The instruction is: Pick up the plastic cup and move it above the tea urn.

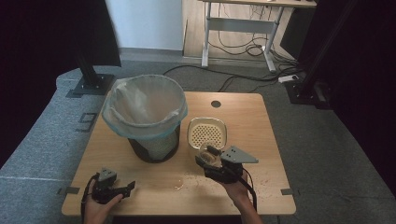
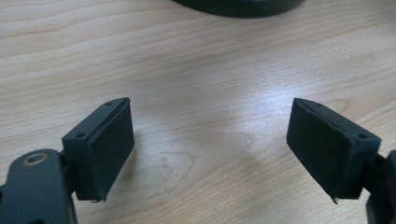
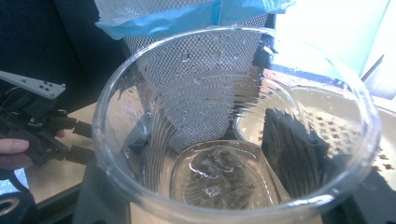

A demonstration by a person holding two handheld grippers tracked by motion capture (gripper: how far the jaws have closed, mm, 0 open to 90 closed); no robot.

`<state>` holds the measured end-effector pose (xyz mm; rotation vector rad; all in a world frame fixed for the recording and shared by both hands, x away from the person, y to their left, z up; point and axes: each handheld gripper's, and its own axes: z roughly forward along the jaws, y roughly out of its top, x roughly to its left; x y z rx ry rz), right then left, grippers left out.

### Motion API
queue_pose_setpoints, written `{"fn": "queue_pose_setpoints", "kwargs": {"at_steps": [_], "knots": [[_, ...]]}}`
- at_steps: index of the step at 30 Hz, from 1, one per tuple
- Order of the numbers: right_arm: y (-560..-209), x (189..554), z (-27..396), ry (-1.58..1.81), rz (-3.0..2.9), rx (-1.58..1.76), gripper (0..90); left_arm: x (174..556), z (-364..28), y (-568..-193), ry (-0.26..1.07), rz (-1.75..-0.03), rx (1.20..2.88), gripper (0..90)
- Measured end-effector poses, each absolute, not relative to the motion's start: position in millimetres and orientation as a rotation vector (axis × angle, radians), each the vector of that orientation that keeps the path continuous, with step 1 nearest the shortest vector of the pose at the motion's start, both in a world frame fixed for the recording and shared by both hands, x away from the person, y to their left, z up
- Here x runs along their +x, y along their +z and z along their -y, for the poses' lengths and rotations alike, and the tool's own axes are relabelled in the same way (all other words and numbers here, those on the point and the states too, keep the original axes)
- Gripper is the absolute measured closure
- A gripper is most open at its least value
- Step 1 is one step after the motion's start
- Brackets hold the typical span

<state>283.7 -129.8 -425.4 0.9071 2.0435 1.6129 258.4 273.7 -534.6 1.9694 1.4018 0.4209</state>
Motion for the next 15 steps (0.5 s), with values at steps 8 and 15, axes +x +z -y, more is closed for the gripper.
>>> {"fn": "queue_pose_setpoints", "kwargs": {"at_steps": [8,15], "knots": [[-412,295,134,1.573,-2.03,0.924,40.5,257,-271,-534,0.419,-1.368,1.997,14.9],[-395,312,138,1.544,-2.01,0.945,40.8,257,-272,-534,0.399,-1.364,1.983,15.9]]}}
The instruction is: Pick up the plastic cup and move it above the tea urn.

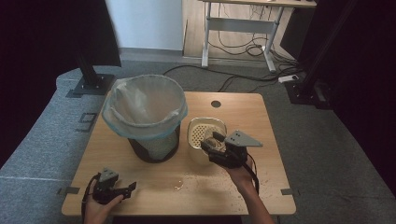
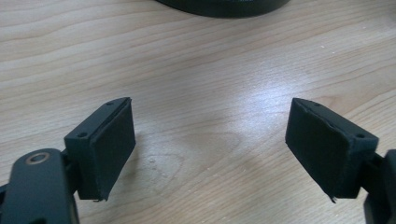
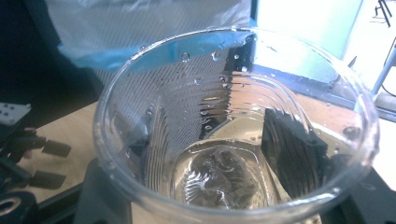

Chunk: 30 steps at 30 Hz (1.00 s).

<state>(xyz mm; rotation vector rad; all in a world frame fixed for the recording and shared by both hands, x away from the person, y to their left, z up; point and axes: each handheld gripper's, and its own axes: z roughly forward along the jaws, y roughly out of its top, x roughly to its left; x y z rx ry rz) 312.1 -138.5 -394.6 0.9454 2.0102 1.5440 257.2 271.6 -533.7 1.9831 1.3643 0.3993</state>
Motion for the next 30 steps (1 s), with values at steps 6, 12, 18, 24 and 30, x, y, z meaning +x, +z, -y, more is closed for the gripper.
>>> {"fn": "queue_pose_setpoints", "kwargs": {"at_steps": [6,12,18,24,30], "knots": [[-379,328,143,1.543,-1.987,0.953,41.1,256,-267,-535,0.397,-1.345,2.007,15.9],[-371,340,148,1.525,-1.974,0.96,41.2,257,-267,-536,0.395,-1.348,2.009,15.9],[-365,354,151,1.515,-1.969,0.968,41.2,257,-266,-537,0.392,-1.347,2.014,15.9],[-361,372,149,1.491,-1.972,0.969,41.1,258,-264,-539,0.383,-1.342,2.026,15.9],[-363,393,146,1.423,-1.998,0.976,41.1,258,-263,-540,0.377,-1.336,2.037,15.9]]}}
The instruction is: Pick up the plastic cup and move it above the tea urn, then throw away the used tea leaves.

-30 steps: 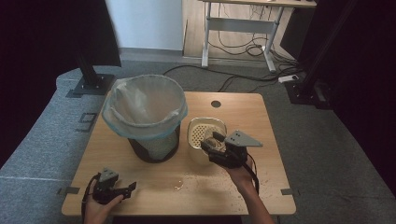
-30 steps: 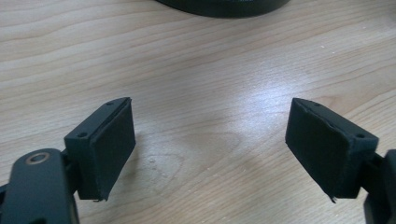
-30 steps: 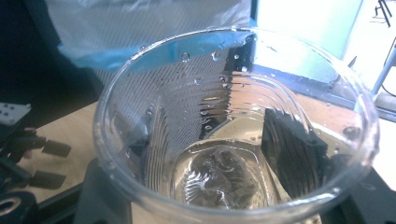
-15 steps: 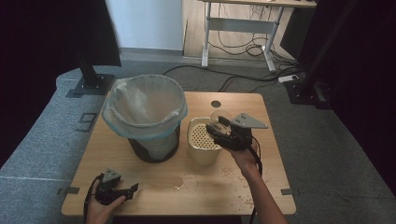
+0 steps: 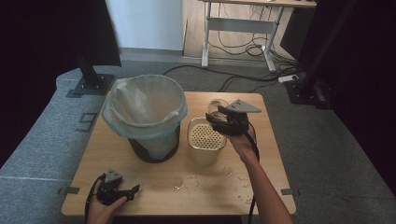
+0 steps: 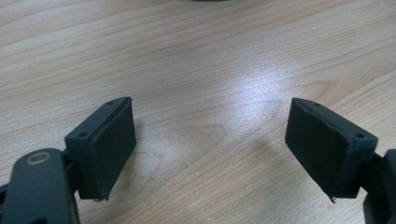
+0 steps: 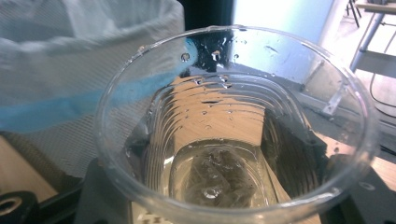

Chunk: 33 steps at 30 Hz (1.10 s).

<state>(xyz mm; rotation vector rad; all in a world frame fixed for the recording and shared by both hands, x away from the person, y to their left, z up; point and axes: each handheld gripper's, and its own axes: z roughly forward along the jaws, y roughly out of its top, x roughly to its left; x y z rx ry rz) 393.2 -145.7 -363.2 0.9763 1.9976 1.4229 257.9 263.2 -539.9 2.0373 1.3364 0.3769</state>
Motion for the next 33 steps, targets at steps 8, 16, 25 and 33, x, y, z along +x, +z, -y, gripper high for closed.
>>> {"fn": "queue_pose_setpoints", "kwargs": {"at_steps": [8,16,25,33], "knots": [[-368,405,146,1.366,-2.01,1.0,41.1,258,-263,-540,0.381,-1.337,2.036,15.9],[-360,406,146,1.322,-2.019,0.962,40.8,257,-262,-540,0.381,-1.334,2.04,15.9],[-349,410,146,1.167,-2.034,0.893,40.8,258,-262,-541,0.383,-1.327,2.042,16.0],[-336,409,136,0.938,-2.072,0.687,41.0,258,-263,-541,0.385,-1.325,2.042,16.4]]}}
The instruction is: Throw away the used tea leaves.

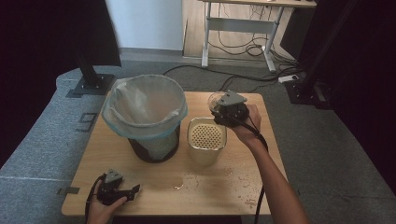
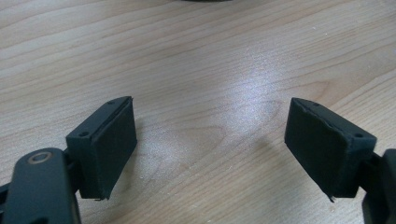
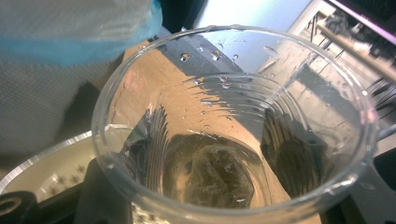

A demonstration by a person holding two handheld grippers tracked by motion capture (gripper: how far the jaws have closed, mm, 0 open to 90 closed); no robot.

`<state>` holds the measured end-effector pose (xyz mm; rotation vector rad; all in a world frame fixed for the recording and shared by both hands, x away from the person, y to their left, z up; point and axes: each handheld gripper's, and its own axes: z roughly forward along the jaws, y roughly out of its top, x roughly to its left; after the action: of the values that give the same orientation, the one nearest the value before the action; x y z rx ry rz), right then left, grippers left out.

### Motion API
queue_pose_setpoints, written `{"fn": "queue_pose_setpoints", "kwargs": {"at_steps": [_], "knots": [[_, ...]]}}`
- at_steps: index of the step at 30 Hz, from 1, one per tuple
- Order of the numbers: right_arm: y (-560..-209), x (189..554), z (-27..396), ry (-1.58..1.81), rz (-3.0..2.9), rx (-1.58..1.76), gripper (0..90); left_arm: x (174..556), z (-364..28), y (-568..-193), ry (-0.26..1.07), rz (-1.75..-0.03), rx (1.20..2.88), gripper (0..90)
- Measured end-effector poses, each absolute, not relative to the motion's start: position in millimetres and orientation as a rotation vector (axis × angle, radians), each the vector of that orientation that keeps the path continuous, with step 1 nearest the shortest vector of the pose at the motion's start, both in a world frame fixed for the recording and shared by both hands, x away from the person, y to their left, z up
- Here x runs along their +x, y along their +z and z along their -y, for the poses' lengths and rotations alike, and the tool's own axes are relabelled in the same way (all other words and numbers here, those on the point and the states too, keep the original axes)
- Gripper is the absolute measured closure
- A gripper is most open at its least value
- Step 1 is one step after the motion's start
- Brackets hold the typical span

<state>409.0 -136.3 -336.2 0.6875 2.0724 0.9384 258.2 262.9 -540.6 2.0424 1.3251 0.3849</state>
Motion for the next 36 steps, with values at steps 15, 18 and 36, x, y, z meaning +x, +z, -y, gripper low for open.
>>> {"fn": "queue_pose_setpoints", "kwargs": {"at_steps": [15,18,36], "knots": [[-344,415,128,0.563,-2.111,0.412,41.2,259,-263,-541,0.383,-1.318,2.049,16.4],[-350,415,126,0.496,-2.11,0.361,41.3,258,-263,-541,0.385,-1.317,2.051,16.4],[-376,412,109,0.182,-2.086,0.101,41.7,259,-263,-541,0.387,-1.313,2.053,16.3]]}}
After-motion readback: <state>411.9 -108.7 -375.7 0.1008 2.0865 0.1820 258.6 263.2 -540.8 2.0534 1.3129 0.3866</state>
